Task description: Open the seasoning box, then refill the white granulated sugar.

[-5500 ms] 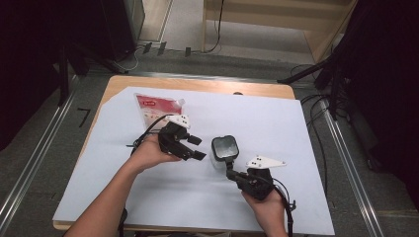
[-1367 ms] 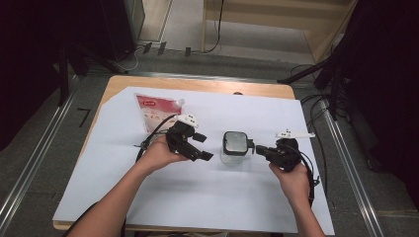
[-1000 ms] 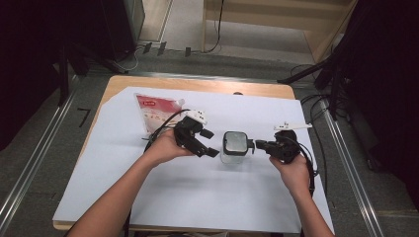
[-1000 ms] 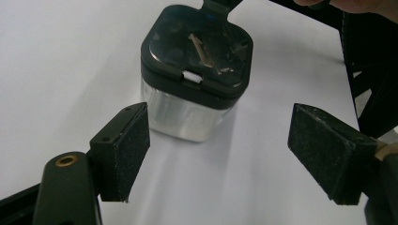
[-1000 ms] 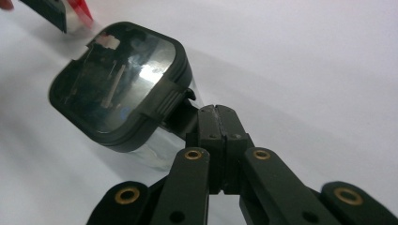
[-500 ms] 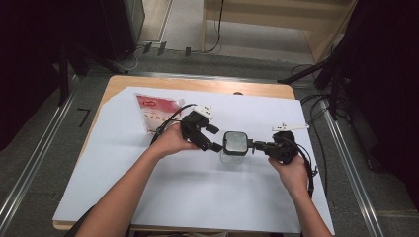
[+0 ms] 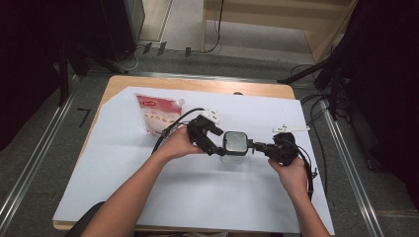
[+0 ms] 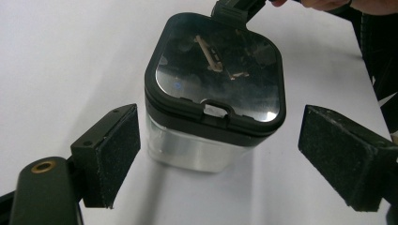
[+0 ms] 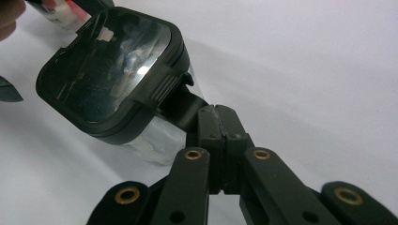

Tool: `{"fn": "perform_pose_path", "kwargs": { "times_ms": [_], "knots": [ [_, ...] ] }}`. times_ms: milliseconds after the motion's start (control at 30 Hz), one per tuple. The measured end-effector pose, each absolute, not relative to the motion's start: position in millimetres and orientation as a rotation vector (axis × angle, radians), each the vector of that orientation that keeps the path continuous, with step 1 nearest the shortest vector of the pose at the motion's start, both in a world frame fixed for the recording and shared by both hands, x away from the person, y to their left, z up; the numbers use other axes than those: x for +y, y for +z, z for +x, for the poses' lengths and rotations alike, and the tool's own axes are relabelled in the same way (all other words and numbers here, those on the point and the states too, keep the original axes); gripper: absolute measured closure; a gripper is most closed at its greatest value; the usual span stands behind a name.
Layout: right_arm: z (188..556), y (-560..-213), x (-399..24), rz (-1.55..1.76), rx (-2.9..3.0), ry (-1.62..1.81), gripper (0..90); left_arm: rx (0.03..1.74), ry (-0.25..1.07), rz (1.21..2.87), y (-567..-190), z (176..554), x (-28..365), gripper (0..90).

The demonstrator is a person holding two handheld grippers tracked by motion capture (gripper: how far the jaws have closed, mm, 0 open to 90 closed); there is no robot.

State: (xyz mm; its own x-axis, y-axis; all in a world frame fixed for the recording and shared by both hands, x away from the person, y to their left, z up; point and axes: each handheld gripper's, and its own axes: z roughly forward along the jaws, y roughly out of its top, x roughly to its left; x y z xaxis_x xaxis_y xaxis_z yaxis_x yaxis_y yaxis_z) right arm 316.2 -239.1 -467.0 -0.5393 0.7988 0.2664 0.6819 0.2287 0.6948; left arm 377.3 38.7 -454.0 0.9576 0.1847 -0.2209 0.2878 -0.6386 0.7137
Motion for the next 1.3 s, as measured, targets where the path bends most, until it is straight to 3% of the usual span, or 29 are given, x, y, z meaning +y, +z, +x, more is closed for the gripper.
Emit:
{"fn": "perform_pose_path", "kwargs": {
  "times_ms": [600, 1300],
  "knots": [
    [315, -466, -239, 1.439, 2.337, 1.201, 90.0, 0.301, -0.117, 2.301, -469, 377, 22, 14.5],
    [312, -466, -235, 1.423, 2.335, 1.196, 90.0, 0.282, -0.044, 2.353, -459, 371, 21, 16.5]
  ]
}}
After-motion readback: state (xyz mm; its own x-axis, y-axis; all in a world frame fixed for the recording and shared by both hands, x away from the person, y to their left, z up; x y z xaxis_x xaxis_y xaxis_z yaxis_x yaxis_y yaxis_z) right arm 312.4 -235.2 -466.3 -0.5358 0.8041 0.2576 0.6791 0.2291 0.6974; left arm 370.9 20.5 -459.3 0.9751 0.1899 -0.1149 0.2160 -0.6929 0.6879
